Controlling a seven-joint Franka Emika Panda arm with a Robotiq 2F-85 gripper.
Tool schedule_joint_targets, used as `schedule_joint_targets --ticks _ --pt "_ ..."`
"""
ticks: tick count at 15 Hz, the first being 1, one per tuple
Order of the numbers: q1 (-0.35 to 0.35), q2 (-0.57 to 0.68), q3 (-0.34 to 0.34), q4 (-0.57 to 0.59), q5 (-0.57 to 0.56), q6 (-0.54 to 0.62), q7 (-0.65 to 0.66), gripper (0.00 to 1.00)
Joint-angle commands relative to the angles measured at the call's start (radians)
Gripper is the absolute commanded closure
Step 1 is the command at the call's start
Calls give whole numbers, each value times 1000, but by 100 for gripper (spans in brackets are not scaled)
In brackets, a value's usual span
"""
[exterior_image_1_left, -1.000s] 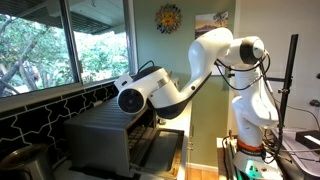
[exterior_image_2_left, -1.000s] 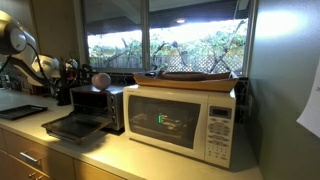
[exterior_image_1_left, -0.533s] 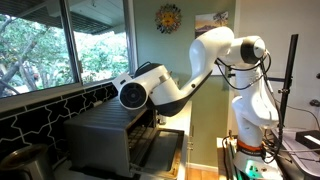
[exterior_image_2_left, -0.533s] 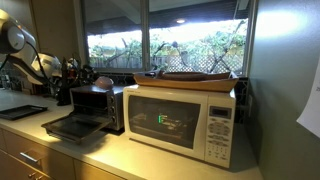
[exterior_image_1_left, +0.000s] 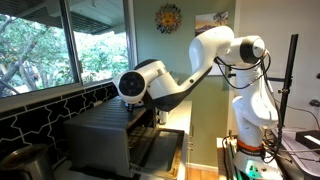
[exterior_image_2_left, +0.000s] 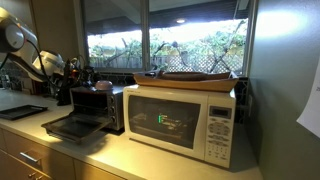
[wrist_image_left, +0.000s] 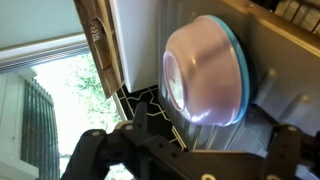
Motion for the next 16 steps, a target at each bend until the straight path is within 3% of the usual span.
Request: schedule_joint_targets --ticks 1,10,15,16 --pt "-2 -10 2 32 163 22 -25 1" --pt "-58 -102 -55 106 552 107 -22 0" --pt "-129 -205 -126 55 751 245 6 0" --pt "-103 -146 -101 122 671 177 -9 0"
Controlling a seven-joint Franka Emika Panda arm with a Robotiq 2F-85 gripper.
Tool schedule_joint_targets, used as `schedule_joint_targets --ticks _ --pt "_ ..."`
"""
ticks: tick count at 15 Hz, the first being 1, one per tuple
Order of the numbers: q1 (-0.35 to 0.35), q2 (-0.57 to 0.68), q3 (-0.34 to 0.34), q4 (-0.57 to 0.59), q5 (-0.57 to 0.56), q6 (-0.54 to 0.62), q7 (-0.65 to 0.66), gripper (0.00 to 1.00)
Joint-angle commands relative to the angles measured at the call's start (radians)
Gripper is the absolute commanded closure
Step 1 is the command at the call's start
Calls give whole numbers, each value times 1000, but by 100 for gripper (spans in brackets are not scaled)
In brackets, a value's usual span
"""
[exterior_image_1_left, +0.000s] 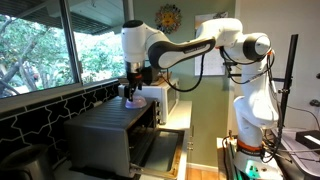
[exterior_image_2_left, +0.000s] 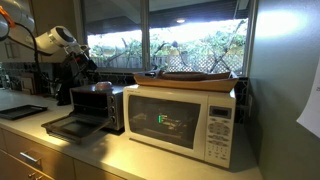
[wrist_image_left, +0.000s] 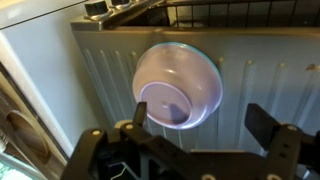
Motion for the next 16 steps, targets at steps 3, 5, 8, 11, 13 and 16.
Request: schedule_joint_targets --ticks 3,5,8,11,13,16 --pt "-11 -3 0 9 4 1 -7 0" --pt "-6 3 5 9 3 1 -6 0" --pt "-38 -2 -27 -12 79 36 101 0" --pt "-72 -28 -62 -40 163 82 163 0" --pt "-91 -44 -82 -56 226 133 193 0" --pt "-114 -50 -103 -75 315 189 260 0"
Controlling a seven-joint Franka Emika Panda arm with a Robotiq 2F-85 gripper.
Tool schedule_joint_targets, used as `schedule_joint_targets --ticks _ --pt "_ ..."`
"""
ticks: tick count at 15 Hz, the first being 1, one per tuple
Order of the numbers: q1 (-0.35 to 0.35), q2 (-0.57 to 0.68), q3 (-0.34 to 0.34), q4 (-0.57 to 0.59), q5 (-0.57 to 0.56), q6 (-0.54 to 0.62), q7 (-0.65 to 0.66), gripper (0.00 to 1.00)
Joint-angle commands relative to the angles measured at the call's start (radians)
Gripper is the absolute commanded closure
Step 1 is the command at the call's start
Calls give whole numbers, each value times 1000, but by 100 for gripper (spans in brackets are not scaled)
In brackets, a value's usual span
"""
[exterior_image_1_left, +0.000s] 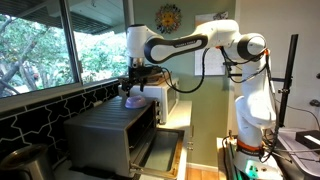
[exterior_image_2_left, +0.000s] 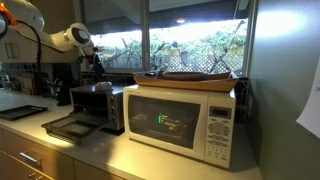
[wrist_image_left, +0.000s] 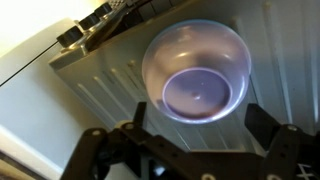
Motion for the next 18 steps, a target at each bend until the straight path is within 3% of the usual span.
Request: schedule_joint_targets --ticks 1,9,13,18 --pt "-29 -40 -20 -73 118 68 99 0" --pt "-79 -130 -58 -240 341 275 271 0" --pt "-91 -170 -56 -311 392 381 294 0" --pt "-100 -204 -53 -361 372 301 247 0"
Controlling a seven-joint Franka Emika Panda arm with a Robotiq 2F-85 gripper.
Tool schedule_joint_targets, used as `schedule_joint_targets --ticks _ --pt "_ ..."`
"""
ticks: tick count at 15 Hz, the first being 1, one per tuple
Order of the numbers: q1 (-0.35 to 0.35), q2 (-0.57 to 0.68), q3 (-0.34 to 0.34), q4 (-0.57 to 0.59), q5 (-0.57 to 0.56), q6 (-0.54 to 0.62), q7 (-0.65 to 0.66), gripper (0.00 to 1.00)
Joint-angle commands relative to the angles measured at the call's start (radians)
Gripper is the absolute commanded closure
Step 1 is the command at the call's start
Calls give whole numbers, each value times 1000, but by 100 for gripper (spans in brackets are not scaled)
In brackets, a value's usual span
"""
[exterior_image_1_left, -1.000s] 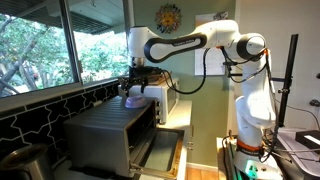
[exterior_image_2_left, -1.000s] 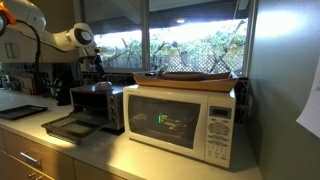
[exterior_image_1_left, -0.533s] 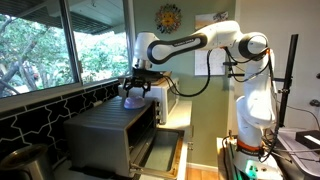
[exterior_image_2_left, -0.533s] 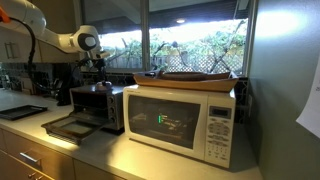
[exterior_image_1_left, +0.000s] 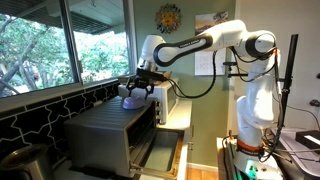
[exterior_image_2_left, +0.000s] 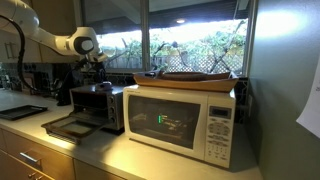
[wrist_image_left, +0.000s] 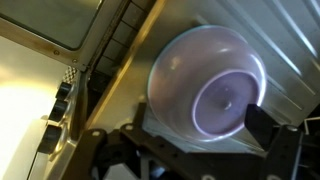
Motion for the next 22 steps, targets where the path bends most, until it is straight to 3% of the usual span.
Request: schedule_joint_targets --ticks 1,11,17,22 --pt "-14 -58 6 -71 10 -42 -30 0" --pt "-26 -133 6 -101 12 -182 -94 0" --pt "-33 -164 2 -129 36 -67 -104 0" --pt "-27 -263 -42 -260 175 75 -198 0"
